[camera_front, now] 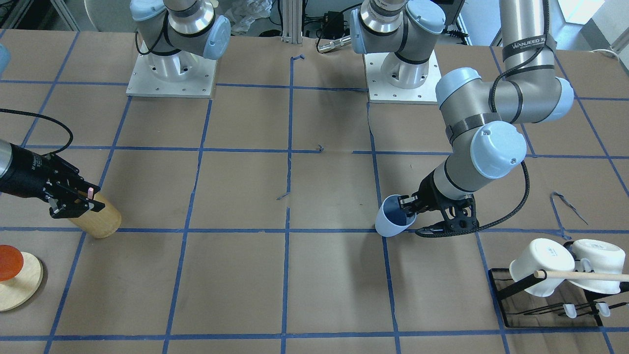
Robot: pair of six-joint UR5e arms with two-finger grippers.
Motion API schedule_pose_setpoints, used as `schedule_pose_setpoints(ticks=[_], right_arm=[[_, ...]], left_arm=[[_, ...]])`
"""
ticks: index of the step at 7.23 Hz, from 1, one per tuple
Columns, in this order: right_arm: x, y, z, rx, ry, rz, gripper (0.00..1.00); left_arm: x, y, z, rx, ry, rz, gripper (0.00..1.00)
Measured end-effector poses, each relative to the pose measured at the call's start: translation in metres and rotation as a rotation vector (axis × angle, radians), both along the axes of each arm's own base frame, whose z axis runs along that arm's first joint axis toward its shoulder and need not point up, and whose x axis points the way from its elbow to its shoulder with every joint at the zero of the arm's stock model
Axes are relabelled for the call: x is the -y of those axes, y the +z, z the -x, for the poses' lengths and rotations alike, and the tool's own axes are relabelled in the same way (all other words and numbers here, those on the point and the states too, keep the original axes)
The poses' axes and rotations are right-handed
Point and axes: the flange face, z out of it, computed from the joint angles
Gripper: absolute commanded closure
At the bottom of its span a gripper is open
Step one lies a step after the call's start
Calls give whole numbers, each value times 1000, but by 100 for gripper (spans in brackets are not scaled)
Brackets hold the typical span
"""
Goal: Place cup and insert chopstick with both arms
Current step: 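Grasp the blue cup with the left gripper while the right grasps the pink chopstick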
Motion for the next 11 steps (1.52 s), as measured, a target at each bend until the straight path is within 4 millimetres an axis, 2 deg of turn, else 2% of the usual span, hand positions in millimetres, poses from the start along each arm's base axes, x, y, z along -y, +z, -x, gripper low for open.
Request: schedule_pose_setpoints(ticks=[1,2,4,5,7,8,9,11], right_arm=[[-1,2,0,2,-4,-6,100],[-2,4,0,3,-6,-9,100],[-8,18,-1,-1,-16,-6,100],[-11,27,1,0,-28,-12,100],[-13,50,5,24,-53,-37,100],[-12,66,6,37,-66,-49,100],[-11,85,4,42,-72,-44,100],[-12,120,-10,62,-68,9,100]], left_arm=[[3,14,36,-9,23,17,100],[3,22,80,-12,56,25,100],[-1,15,159,-14,95,40,100],[-1,5,187,-11,100,61,100],[-2,-14,217,2,106,77,100],[2,-13,226,1,109,86,100],[7,-10,231,7,110,94,100],[10,-20,230,36,106,93,100]])
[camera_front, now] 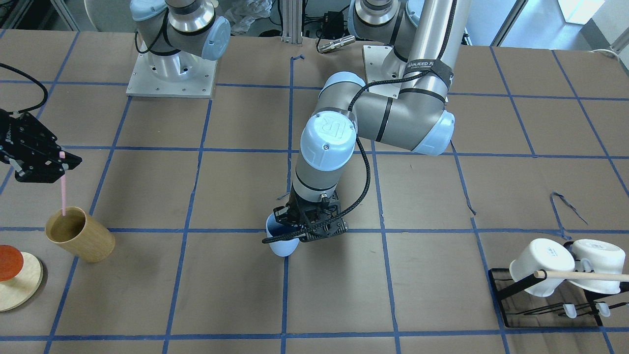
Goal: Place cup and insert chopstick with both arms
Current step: 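Set the blue cup down at table center while the right gripper lifts the chopstick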
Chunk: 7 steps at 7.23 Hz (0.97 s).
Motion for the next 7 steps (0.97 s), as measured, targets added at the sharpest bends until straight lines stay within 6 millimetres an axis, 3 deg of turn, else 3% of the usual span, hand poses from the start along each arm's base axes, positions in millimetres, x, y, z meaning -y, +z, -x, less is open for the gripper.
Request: schedule_pose_setpoints(ticks=[1,2,3,5,7], right_arm=[[-1,14,-11,29,-2,31,100],[-2,24,-23,46,4,53,100],[-1,33,-39,55,18,69,100],[2,44,-82,74,46,82,100],[4,53,-115,141,12,84,100]], left_arm=[[1,-7,0,8,1,-6,100],[3,-10,1,8,5,-8,70],[4,-9,3,4,8,-11,1],[4,-2,4,-1,-3,-1,0],[5,36,-2,-9,-61,41,0]])
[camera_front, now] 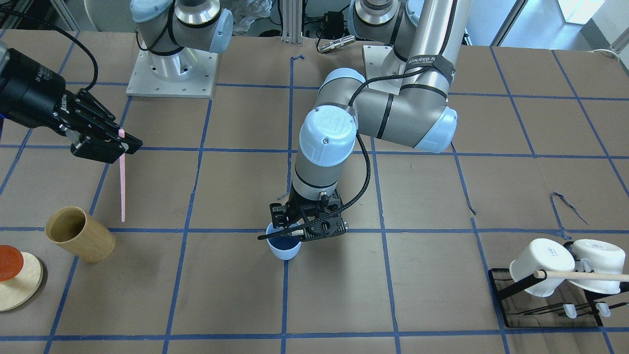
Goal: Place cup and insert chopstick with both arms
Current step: 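Set the blue cup down at table center while the right gripper lifts the chopstick, then carry the chopstick above the blue cup with the right gripper while the left withdraws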
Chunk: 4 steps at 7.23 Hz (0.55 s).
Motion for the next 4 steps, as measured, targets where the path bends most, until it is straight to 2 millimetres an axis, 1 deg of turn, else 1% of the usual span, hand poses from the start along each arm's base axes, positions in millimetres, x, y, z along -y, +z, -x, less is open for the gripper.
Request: schedule_pose_setpoints(ticks=[1,2,3,4], right_arm=[[1,3,-11,40,-26,-8,100],[3,6,-18,86,-60,-15,100],[6,9,-28,133,-98,-24,100],[11,10,-46,169,-134,-40,100]], left_arm=[[4,33,-17,13,-71,17,0],[11,70,-52,27,-132,30,0],[12,105,-96,57,-194,33,0],[3,134,-134,106,-261,24,0]])
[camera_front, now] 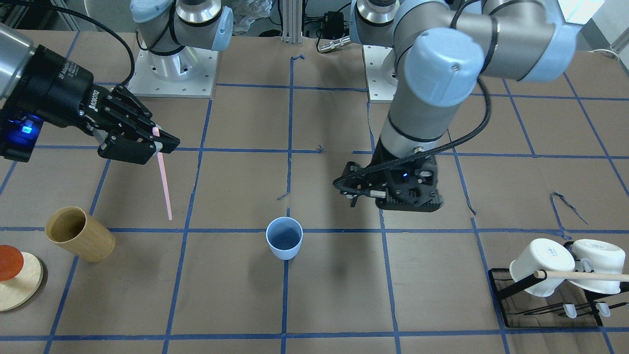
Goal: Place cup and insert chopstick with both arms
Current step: 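Carry the chopstick above the blue cup with the right gripper while the left withdraws, then lower the chopstick into the blue cup and open the right gripper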
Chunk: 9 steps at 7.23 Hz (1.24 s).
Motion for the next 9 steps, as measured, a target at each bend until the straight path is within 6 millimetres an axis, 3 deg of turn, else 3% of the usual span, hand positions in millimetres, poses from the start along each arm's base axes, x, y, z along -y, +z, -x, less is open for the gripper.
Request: schedule_pose_setpoints(ticks=[1,2,4,6,9], right_arm=[[9,-3,-27,15,-33,-11,100],[18,-12,-62,21,-50,-21,100],[25,-38,-122,44,-21,-50,100],[24,-64,-148,85,10,-81,100],[21,-101,-155,134,19,-80,100]], left_arm=[[-14,25,-25,34,-36,-1,0],[-34,43,-36,48,-48,-3,0],[-74,67,-39,29,-22,9,0],[-87,73,-39,18,-16,17,0],[-92,77,-39,9,-6,15,0]])
